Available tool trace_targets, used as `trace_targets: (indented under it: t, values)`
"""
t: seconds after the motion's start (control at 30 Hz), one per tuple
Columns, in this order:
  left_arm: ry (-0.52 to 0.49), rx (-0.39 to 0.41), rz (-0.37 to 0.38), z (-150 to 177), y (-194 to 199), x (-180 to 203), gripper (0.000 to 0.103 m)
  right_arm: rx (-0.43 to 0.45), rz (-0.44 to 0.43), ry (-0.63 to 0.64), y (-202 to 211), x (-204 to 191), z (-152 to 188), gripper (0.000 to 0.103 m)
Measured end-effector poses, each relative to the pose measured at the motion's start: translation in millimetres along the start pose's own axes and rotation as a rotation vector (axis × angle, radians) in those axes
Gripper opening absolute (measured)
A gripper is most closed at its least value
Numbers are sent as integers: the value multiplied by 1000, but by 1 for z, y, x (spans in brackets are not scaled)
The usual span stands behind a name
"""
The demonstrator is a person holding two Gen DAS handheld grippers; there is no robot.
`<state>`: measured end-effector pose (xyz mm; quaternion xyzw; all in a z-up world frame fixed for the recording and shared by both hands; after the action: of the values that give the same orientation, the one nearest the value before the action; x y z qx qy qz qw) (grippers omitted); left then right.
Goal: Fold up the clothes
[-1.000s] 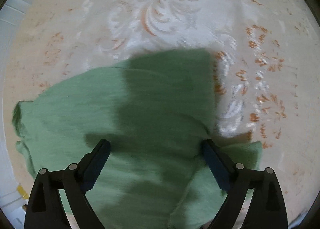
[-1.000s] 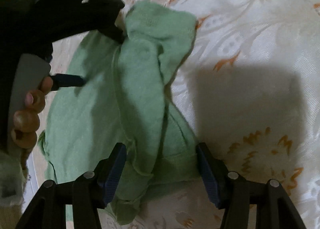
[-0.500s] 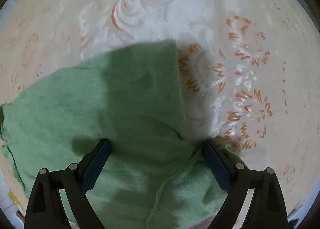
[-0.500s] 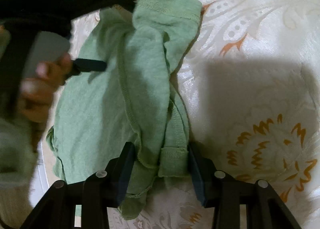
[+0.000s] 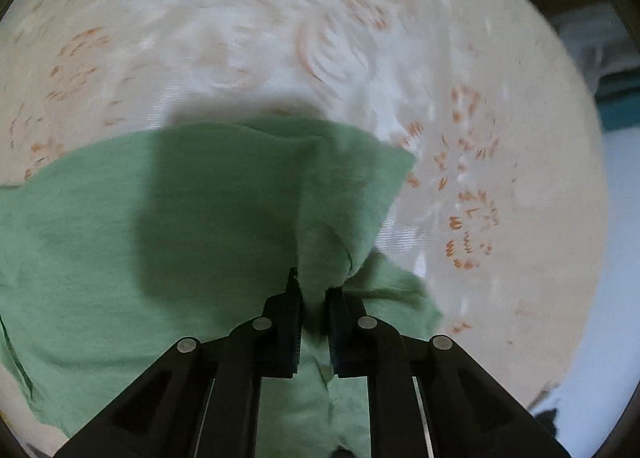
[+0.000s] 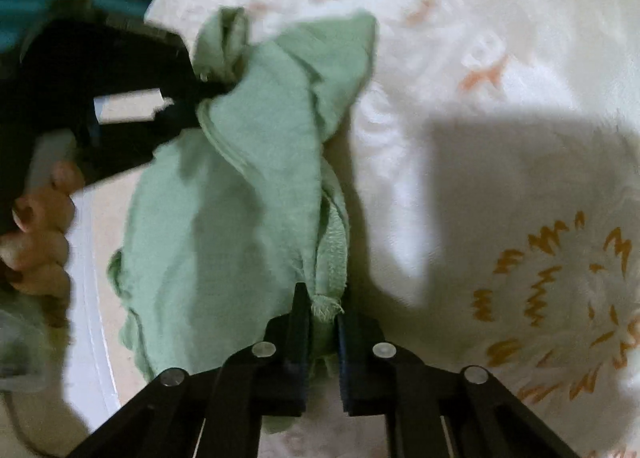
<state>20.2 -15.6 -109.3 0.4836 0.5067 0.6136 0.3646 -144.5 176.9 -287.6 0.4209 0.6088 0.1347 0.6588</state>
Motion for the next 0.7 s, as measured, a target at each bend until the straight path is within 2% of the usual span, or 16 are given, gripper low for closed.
trace_targets:
  t: [0.07,0.17,0.3,0.5,0.63,0.7]
  values:
    - [14,39,53,-4,25,-19,11,20,-17,58,6,-26,1,9]
    - [1,88,97,-5,62,-57,11,3,-52,154,-6,-77,10,9]
    - [-8,130,105,-3,94,-148,11,-89,-105,297,-41,-147,49,9]
    - [84,143,28,20,105,-275,11,-308,-151,459,-143,-231,135,9]
    - [185,120,58,41,86,-338,11,-430,-120,519,-210,-258,187,9]
    - [219,118,77,48,79,-358,11,-450,-113,543,-228,-264,203,9]
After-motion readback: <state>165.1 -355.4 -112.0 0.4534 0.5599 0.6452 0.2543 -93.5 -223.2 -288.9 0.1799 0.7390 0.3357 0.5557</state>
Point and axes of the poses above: each gripper's, at about its wrist camera, not at the fingertips, and y roughly against the way its jaws point, x to its right, z to its underside, the point moved 6 cm from there along -y, roughly the way its jaws point, and after that the axes turned 2 degrees about -z, right-handed, at the moved point
